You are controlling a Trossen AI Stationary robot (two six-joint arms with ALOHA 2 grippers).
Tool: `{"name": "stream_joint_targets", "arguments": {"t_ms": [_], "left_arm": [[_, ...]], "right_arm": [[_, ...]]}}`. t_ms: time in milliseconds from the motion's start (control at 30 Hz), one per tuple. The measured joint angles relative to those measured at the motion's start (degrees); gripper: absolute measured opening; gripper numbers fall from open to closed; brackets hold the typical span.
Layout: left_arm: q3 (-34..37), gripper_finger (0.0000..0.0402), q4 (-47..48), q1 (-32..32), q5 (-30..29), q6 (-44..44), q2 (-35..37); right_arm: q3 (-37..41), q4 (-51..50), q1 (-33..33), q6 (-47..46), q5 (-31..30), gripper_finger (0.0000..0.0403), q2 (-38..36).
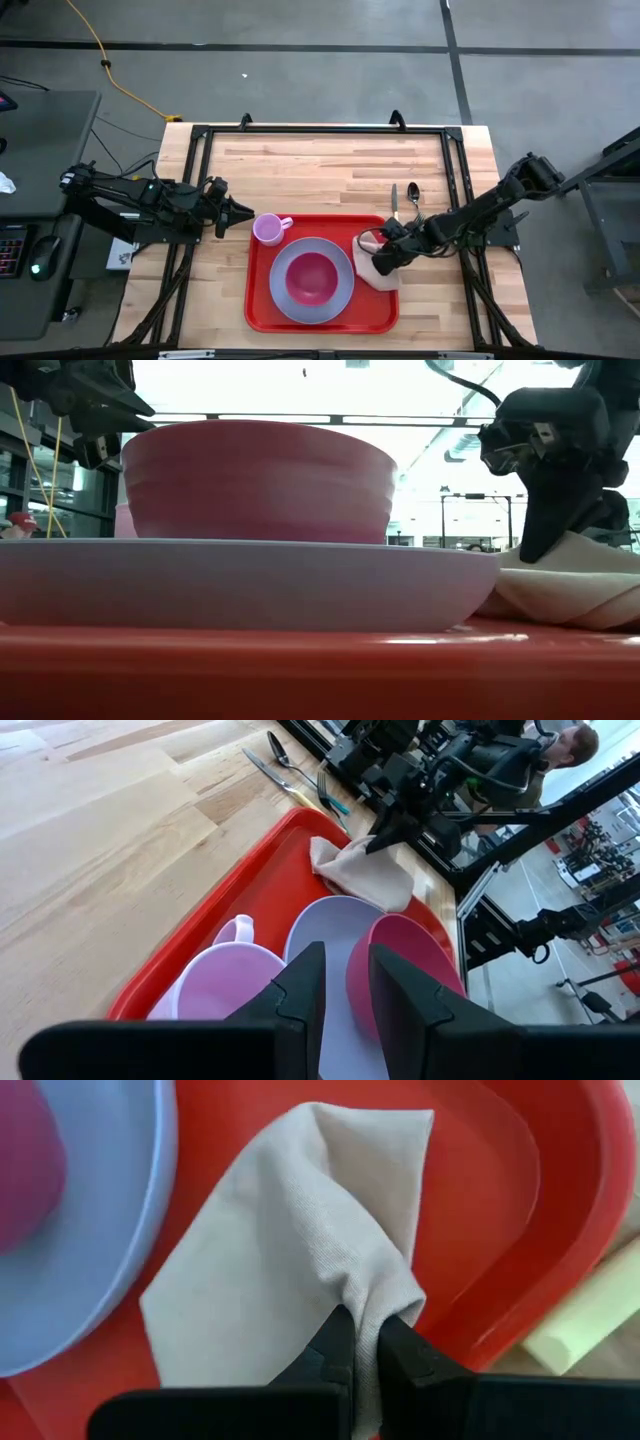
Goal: Set up tray
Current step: Put the brown table napkin on the red serving tray to the right of the purple plate
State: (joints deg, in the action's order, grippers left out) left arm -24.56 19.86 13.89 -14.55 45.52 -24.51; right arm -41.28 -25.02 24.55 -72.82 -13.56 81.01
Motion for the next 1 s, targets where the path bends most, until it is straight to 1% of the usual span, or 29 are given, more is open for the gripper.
{"name": "stream_joint_targets", "arguments": {"t_ms": [267, 367, 467, 733, 1000], "left_arm": [[0.0, 0.0111, 0.0, -0.01, -0.2, 0.22, 0.01], [0.0, 0.0111, 0.0, 0.0, -0.22, 0.22, 0.0], [0.0, 0.0111, 0.0, 0.0, -0.21, 0.22, 0.0], [0.0, 0.0111, -0.01, -0.01, -0.2, 0.24, 0.02], [-0.02, 0.0111, -0.5, 0.0, -0.15, 0.32, 0.02]], "right_arm": [[0.37, -0.4, -1.58, 1.51, 0.49, 0.0, 0.02], [1.87, 1.65, -2.15, 2.54, 2.96, 0.0, 0.04], [2.91, 6.3, -1.71, 2.67, 5.29, 0.0, 0.04], [3.1, 6.25, -1.54, 2.31, 6.64, 0.0, 0.04], [3.1, 6.35, -1.54, 2.3, 6.67, 0.0, 0.04]]}}
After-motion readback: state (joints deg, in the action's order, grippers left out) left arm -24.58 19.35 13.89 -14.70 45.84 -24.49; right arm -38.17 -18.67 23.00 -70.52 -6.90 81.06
